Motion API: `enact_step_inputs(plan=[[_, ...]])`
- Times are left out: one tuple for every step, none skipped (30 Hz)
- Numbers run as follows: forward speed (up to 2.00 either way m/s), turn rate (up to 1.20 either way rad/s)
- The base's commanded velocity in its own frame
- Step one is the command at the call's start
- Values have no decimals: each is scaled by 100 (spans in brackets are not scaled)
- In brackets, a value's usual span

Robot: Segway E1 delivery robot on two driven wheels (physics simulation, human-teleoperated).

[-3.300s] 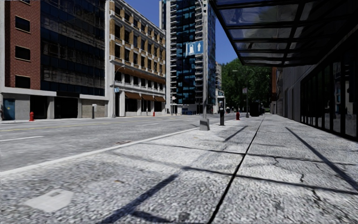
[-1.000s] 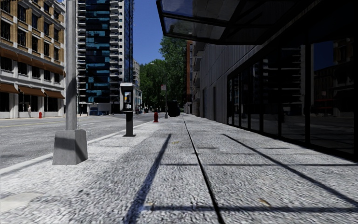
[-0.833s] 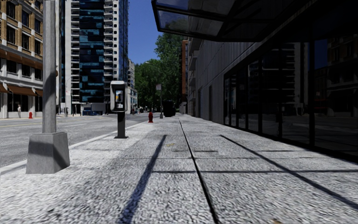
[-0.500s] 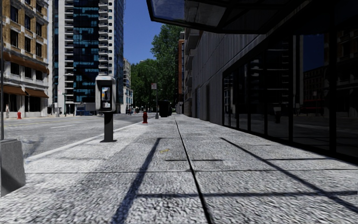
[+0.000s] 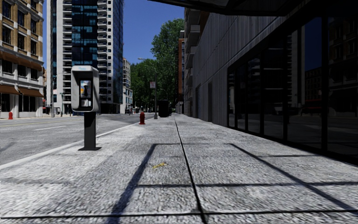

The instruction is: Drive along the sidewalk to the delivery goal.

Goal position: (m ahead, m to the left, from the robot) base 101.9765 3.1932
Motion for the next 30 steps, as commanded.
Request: enact_step_inputs(plan=[[200, 0], [200, 0], [200, 0], [200, 0], [200, 0], [200, 0], [200, 0], [200, 0], [200, 0], [200, 0], [200, 0], [200, 0], [200, 0], [200, 0], [200, 0], [200, 0], [200, 0], [200, 0], [200, 0], [200, 0], [200, 0], [200, 0], [200, 0], [200, 0], [200, 0], [200, 0], [200, 0], [200, 0], [200, 0], [200, 0]])
